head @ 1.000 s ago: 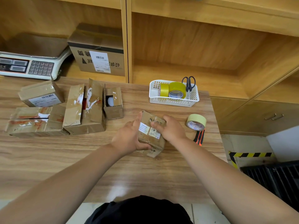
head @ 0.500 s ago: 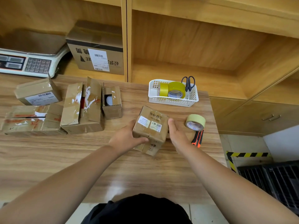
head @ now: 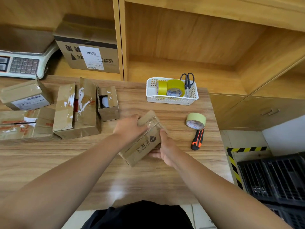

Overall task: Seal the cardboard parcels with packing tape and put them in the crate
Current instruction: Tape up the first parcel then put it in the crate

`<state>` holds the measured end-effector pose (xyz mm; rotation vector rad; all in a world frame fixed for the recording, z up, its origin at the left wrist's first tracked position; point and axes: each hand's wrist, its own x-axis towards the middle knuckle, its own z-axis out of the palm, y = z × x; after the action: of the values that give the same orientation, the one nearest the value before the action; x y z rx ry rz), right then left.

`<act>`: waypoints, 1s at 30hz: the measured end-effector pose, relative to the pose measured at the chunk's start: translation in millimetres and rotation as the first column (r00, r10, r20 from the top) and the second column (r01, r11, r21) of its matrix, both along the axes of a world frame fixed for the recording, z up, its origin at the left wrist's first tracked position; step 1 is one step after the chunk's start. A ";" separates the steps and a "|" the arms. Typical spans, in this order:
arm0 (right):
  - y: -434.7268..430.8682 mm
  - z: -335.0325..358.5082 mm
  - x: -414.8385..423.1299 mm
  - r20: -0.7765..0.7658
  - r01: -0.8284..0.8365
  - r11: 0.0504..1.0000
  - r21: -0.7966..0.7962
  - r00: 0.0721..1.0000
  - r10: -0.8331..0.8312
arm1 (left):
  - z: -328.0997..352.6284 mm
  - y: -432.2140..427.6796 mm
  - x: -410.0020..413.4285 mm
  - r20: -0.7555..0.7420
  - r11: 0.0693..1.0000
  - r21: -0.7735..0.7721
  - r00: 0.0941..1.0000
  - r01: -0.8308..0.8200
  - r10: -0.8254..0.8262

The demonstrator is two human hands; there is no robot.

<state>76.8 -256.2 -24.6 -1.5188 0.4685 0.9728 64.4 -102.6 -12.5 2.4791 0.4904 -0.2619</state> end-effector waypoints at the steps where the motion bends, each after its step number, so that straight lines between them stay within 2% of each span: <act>1: 0.5 -3.2 -1.6 -0.062 0.084 0.996 0.027 0.995 -0.083 | -2.5 1.4 0.8 -0.005 0.999 -0.033 0.999 0.043 -0.044; 4: -0.1 -12.8 -4.6 -0.198 0.260 0.962 0.083 0.950 -0.240 | -8.4 8.2 -1.8 -0.003 0.983 -0.022 0.983 0.181 -0.181; 6: 1.9 -16.7 -3.2 -0.181 0.259 0.965 0.031 0.951 -0.249 | -12.3 15.9 -9.4 0.060 0.989 -0.012 0.987 0.150 -0.149; 8: 3.8 -18.1 1.0 -0.009 0.154 0.968 -0.196 0.987 -0.159 | -16.9 21.1 -22.6 0.108 0.999 0.041 0.994 0.019 -0.024; 9: 3.3 -18.6 4.5 0.113 0.119 0.935 -0.334 0.990 -0.086 | -19.5 21.3 -29.9 0.104 0.994 0.070 0.992 -0.079 0.072; 11: 0.1 -20.7 13.7 0.365 0.088 0.838 -0.538 0.921 0.138 | -26.9 14.7 -42.5 0.015 0.948 0.006 0.948 -0.318 0.317; 12: -0.5 -21.3 17.6 0.444 0.064 0.799 -0.598 0.856 0.264 | -30.9 9.0 -47.0 -0.068 0.890 -0.087 0.894 -0.448 0.443; 14: 5.9 -17.1 22.3 0.474 -0.038 0.742 -0.669 0.747 0.466 | -36.6 -1.9 -49.7 -0.251 0.684 -0.307 0.749 -0.662 0.613; 16: 18.0 -12.3 26.8 0.410 -0.141 0.706 -0.693 0.729 0.548 | -39.3 -11.0 -47.7 -0.380 0.478 -0.451 0.647 -0.754 0.661; 17: 23.3 -11.3 28.5 0.381 -0.162 0.696 -0.700 0.740 0.554 | -38.5 -13.9 -46.0 -0.402 0.432 -0.476 0.626 -0.766 0.668; 21: 35.4 -14.7 29.6 0.316 -0.119 0.577 -0.808 0.739 0.595 | -37.6 -10.1 -39.4 -0.316 0.432 -0.485 0.613 -0.760 0.724; 25: 37.4 -20.8 28.6 0.285 -0.098 0.496 -0.863 0.716 0.638 | -40.0 5.4 -34.9 -0.283 0.505 -0.470 0.666 -0.723 0.690; 28: 36.7 -26.6 32.5 0.307 -0.092 0.565 -0.820 0.763 0.569 | -43.6 13.2 -34.7 -0.263 0.554 -0.468 0.707 -0.689 0.657; 30: 35.4 -29.3 35.7 0.340 -0.082 0.634 -0.769 0.787 0.515 | -46.4 16.4 -35.6 -0.240 0.547 -0.497 0.713 -0.673 0.659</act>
<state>112.5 -220.9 -53.9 -2.5909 0.1621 0.5590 28.8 -86.2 -59.0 1.5616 1.1543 -0.0921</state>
